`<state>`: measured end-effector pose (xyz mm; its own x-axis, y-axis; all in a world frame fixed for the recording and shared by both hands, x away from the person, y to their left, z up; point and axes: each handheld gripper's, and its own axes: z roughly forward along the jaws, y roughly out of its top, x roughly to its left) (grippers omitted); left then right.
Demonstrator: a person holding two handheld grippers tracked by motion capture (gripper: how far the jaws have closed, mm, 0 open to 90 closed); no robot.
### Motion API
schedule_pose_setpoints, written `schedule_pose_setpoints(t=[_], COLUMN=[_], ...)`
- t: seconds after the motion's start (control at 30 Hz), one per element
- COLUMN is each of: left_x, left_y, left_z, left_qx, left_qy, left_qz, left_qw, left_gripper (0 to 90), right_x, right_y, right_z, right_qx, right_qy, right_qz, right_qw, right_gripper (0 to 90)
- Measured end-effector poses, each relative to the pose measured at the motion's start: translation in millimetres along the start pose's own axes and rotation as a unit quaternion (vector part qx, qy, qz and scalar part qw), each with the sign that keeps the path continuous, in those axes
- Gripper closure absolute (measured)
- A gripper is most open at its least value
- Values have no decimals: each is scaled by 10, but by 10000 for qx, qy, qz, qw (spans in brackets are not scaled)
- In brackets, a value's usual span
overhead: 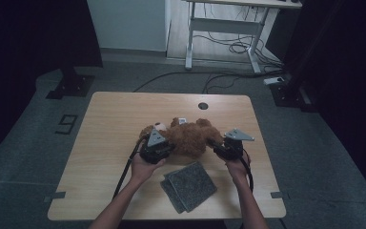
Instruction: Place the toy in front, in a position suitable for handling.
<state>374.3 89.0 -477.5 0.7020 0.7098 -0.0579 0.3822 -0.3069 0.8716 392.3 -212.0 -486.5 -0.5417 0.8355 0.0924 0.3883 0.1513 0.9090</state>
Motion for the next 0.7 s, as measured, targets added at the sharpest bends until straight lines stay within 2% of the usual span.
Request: schedule_pose_setpoints(t=[0.1, 0.23, 0.4, 0.47, 0.57, 0.63, 0.7], left_x=[-2, 42, 79, 66, 20, -12, -26], left_y=[-52, -91, -90, -99, -114, -126, -139], left_z=[-15, -18, -4, -5, -31, -61, -90], left_qx=[20, 50, 74, 97, 194, 316, 302], left_qy=[0, 117, 196, 194, 248, 263, 286], left_qz=[18, -23, -95, -119, -162, -202, -217], left_qw=[10000, 9999, 9997, 9997, 9994, 9990, 9989], left_gripper=[747, 735, 727, 707, 592, 490, 437], right_x=[17, 83, 135, 117, 73, 64, 62], right_y=[-111, -202, -220, -239, -272, -279, -278], right_z=[-36, -70, -81, -70, -52, -52, -63], right_qx=[-77, -131, -69, -76, -66, -70, -61], right_qy=[95, 202, 303, 344, 463, 474, 463], right_qz=[43, 61, -39, -9, 151, 173, 166], right_qw=[9999, 9997, 9995, 9994, 9988, 9987, 9988], right_gripper=[640, 638, 634, 630, 620, 612, 605])
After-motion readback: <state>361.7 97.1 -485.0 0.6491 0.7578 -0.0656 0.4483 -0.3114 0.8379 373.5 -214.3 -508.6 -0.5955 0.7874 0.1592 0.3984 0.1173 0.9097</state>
